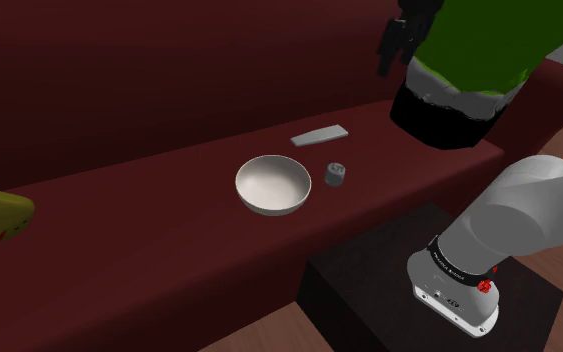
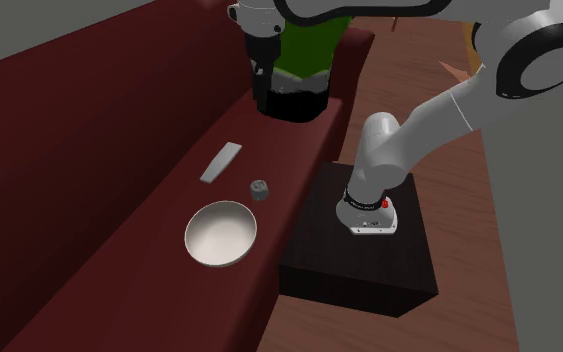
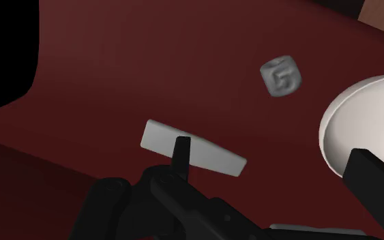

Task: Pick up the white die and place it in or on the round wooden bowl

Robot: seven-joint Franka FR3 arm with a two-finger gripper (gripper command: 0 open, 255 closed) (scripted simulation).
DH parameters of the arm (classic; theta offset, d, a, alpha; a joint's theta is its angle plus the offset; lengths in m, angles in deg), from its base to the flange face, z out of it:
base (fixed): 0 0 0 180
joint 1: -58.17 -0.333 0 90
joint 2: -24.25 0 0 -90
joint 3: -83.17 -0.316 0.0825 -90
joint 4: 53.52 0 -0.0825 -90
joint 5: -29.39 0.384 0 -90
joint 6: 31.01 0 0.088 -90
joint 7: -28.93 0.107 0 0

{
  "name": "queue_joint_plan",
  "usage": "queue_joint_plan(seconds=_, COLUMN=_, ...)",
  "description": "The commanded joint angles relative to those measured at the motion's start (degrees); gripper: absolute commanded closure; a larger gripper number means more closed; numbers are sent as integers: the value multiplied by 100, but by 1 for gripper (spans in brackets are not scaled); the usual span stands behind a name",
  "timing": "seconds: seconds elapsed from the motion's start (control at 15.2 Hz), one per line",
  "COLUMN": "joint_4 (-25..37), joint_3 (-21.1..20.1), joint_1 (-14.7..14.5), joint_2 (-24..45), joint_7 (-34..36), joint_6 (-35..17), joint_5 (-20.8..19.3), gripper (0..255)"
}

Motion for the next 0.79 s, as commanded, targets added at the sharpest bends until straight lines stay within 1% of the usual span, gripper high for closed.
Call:
queue_joint_plan(seconds=0.0, joint_4=0, joint_3=0, joint_1=0, joint_2=0, joint_7=0, joint_6=0, joint_5=0, gripper=0)
queue_joint_plan(seconds=0.4, joint_4=-1078, joint_3=-187, joint_1=-136, joint_2=9, joint_7=162, joint_6=-1015, joint_5=189, gripper=0)
queue_joint_plan(seconds=0.73, joint_4=-1824, joint_3=-370, joint_1=-271, joint_2=240, joint_7=293, joint_6=-1935, joint_5=364, gripper=0)
